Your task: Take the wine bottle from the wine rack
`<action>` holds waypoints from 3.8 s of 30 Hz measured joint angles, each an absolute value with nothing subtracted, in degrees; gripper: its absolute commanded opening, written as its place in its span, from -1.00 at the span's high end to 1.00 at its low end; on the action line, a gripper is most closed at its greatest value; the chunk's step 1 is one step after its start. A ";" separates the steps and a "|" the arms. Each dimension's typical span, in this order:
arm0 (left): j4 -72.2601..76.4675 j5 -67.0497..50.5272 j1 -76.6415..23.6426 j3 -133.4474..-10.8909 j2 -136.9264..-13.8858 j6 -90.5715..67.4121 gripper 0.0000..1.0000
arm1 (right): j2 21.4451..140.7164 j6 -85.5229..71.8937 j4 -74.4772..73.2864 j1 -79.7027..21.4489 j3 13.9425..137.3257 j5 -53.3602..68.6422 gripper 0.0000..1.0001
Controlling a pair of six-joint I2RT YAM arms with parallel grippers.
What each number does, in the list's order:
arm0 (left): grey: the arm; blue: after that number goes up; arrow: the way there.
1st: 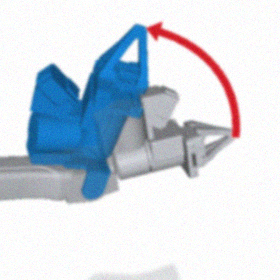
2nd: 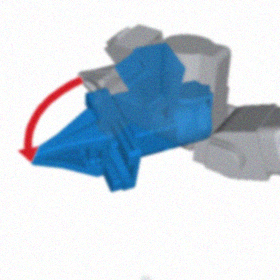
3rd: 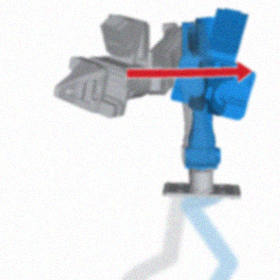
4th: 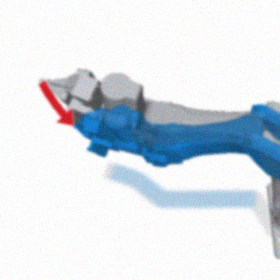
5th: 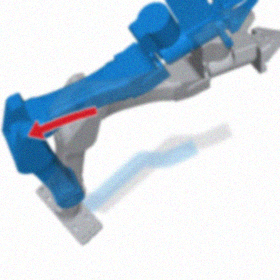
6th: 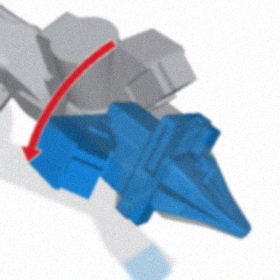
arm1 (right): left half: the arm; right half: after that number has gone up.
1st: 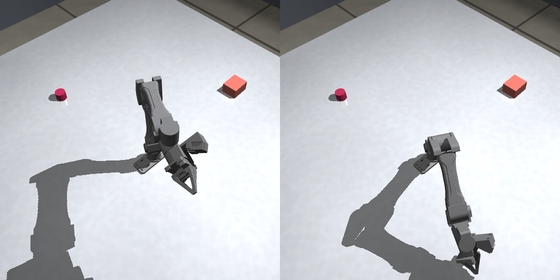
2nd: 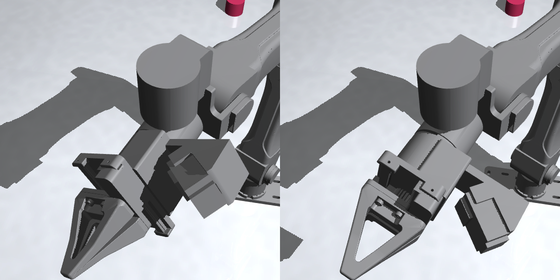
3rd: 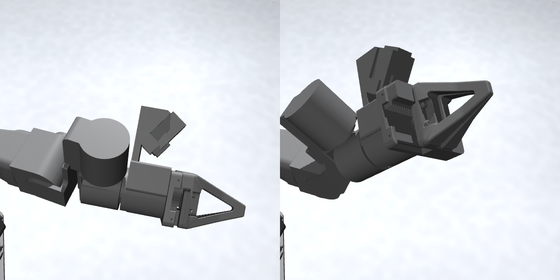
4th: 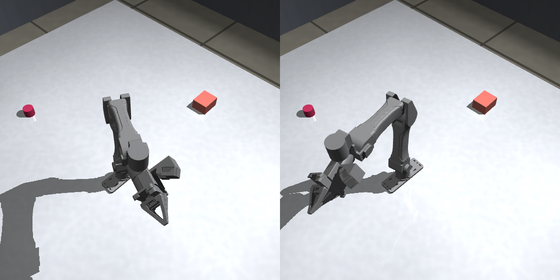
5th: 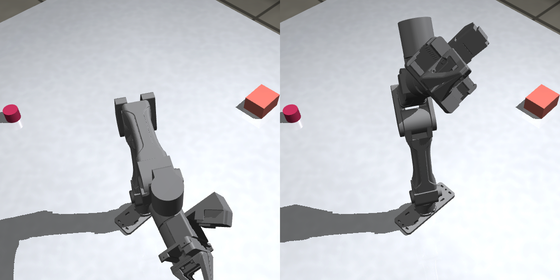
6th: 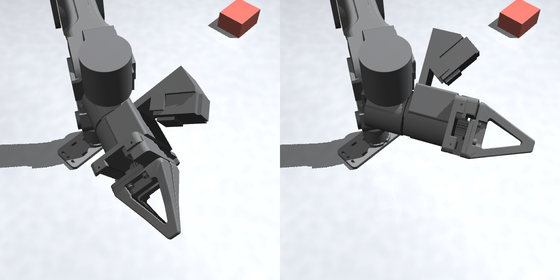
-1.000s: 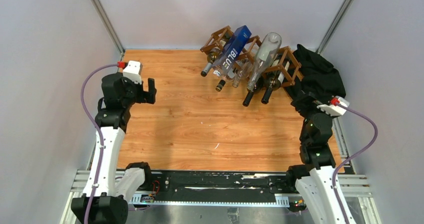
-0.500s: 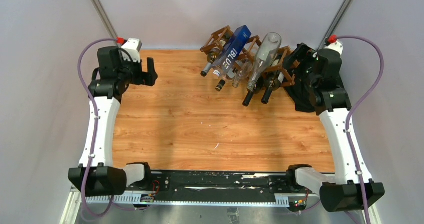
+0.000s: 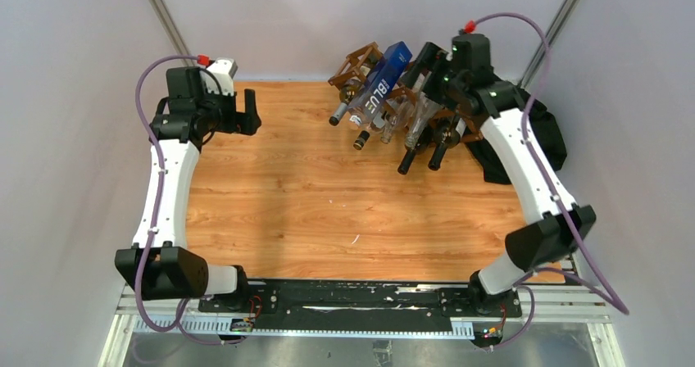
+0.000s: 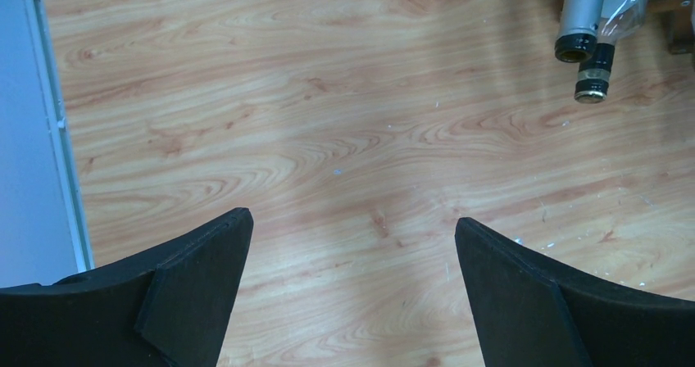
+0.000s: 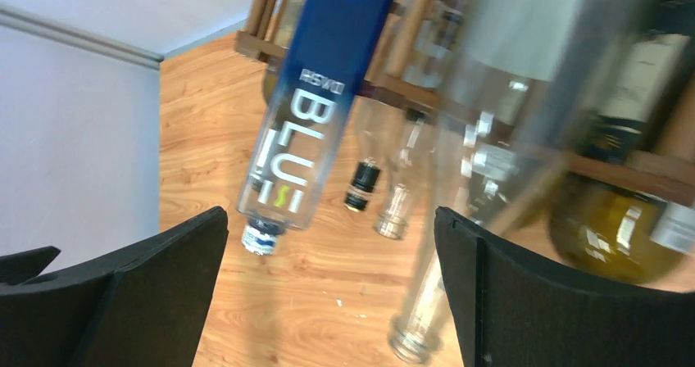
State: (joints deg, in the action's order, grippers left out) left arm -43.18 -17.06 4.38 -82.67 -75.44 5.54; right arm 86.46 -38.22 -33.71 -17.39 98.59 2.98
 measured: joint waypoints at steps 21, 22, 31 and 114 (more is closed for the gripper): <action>-43.64 -24.12 4.38 -83.26 -80.09 9.80 -1.00 | 117.30 -48.47 -42.00 -26.39 122.67 -0.71 -0.96; -43.70 -24.49 4.38 -83.24 -80.09 9.98 -1.00 | 117.75 -48.66 -42.11 -26.39 123.35 -1.15 -0.95; -44.31 -26.94 4.38 -82.56 -79.90 11.25 -1.00 | 122.85 -51.35 -43.88 -26.92 129.69 -3.66 -0.74; -32.45 -26.89 -28.38 -56.86 -46.68 64.40 -1.00 | 100.20 -32.95 -55.44 -53.23 116.77 18.72 1.00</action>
State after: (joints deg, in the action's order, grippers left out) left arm -32.45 -26.89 -28.38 -56.86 -46.68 64.40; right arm 100.20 -32.95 -55.44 -53.23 116.77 18.72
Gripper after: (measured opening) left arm 0.997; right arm 0.669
